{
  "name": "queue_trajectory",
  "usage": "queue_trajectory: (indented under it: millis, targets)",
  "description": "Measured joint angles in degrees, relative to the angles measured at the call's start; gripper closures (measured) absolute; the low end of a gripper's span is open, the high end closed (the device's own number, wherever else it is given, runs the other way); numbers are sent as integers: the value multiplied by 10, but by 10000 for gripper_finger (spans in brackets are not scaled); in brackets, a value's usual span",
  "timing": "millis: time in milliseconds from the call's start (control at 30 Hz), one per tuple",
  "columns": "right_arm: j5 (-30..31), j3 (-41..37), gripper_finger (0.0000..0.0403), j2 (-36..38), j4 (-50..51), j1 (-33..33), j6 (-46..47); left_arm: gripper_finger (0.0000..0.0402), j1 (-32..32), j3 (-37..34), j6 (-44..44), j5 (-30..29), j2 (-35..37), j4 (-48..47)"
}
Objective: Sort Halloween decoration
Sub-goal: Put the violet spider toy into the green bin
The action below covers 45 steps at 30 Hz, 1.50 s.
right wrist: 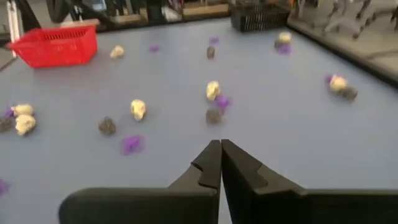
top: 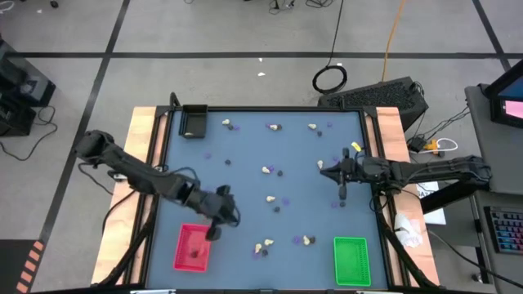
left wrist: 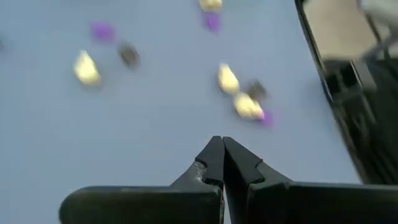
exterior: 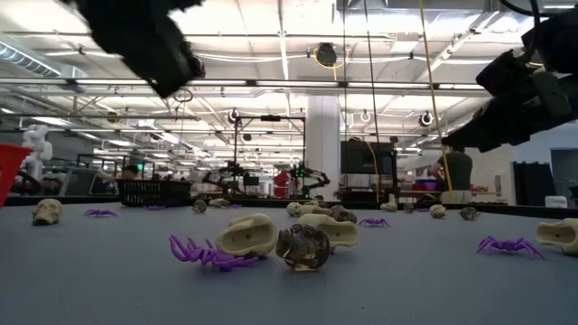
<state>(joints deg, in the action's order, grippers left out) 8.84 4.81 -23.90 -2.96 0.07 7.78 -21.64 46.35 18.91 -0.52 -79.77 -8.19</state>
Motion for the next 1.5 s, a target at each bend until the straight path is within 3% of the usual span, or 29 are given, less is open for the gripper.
queue_trajectory:
  millis: [333,533,667,867,1033,1233,1500]
  targets:
    - [3,80,388,-119,45,32,53,402,112,-110,-129,8,0,250]
    - [20,111,335,-221,35,46,99,402,155,-162,-166,22,0,371]
    - [19,119,287,-298,-35,52,103,402,182,-185,-191,22,0,426]
    - [18,157,219,-405,-63,61,110,402,223,-188,-217,19,0,430]
    - [12,208,185,-489,-63,62,94,402,253,-188,-237,18,0,432]
    - [-46,269,181,-584,-64,65,89,402,278,-188,-242,18,0,431]
    - [-69,323,196,-684,-64,74,63,402,287,-188,-243,18,0,419]
